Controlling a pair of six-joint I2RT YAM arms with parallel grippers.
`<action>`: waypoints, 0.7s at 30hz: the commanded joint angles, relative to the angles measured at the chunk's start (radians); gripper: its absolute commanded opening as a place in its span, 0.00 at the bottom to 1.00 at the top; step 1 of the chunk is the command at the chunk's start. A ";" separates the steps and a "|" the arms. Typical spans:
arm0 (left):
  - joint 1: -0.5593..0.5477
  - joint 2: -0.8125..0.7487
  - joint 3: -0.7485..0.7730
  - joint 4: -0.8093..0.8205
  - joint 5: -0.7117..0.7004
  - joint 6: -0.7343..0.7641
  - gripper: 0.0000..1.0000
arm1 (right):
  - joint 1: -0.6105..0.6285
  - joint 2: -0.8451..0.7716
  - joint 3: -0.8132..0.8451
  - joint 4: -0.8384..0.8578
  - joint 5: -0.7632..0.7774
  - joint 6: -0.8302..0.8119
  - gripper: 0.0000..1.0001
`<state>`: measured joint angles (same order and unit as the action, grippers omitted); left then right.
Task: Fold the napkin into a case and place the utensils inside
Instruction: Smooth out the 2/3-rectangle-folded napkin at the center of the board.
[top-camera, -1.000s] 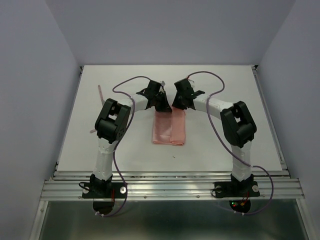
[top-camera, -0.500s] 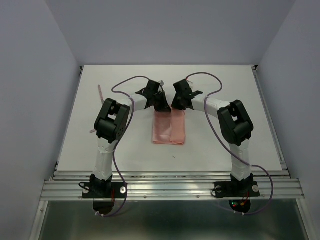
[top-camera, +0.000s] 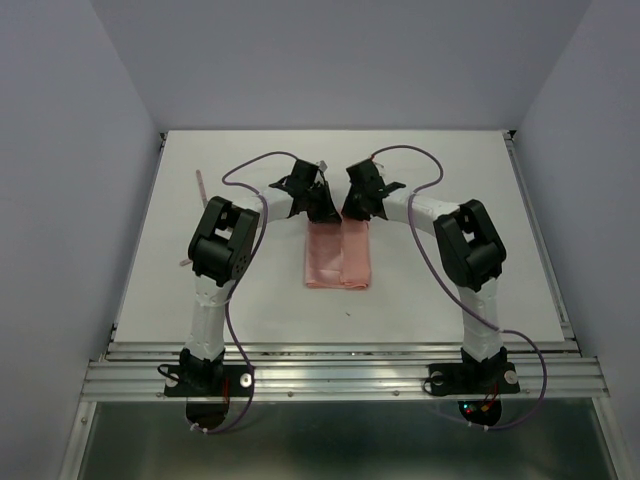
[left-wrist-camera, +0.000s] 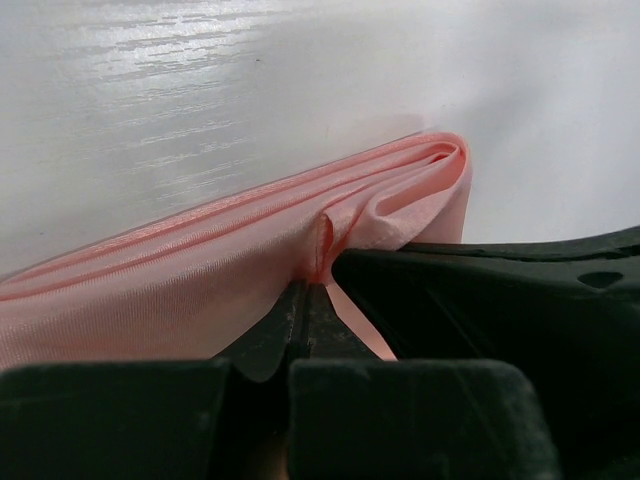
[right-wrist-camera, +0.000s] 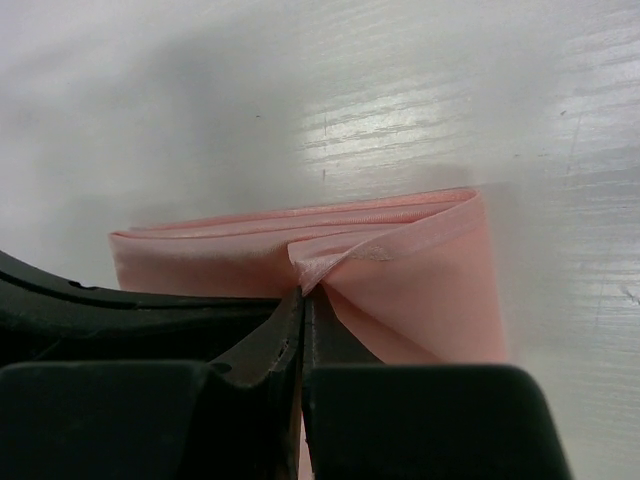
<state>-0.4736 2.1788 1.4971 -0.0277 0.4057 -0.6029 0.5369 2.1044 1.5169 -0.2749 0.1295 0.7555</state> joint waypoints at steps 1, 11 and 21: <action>0.007 -0.053 -0.026 0.014 0.008 0.026 0.00 | -0.003 0.048 0.042 0.036 -0.007 -0.005 0.01; 0.030 -0.151 -0.072 0.014 0.005 0.028 0.01 | -0.003 0.077 0.037 0.039 -0.028 -0.005 0.01; 0.058 -0.211 -0.092 0.020 0.016 -0.015 0.51 | -0.003 0.042 -0.090 0.244 -0.235 -0.085 0.01</action>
<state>-0.4236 2.0300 1.4139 -0.0216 0.4088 -0.6086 0.5358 2.1525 1.4948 -0.1284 0.0219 0.7315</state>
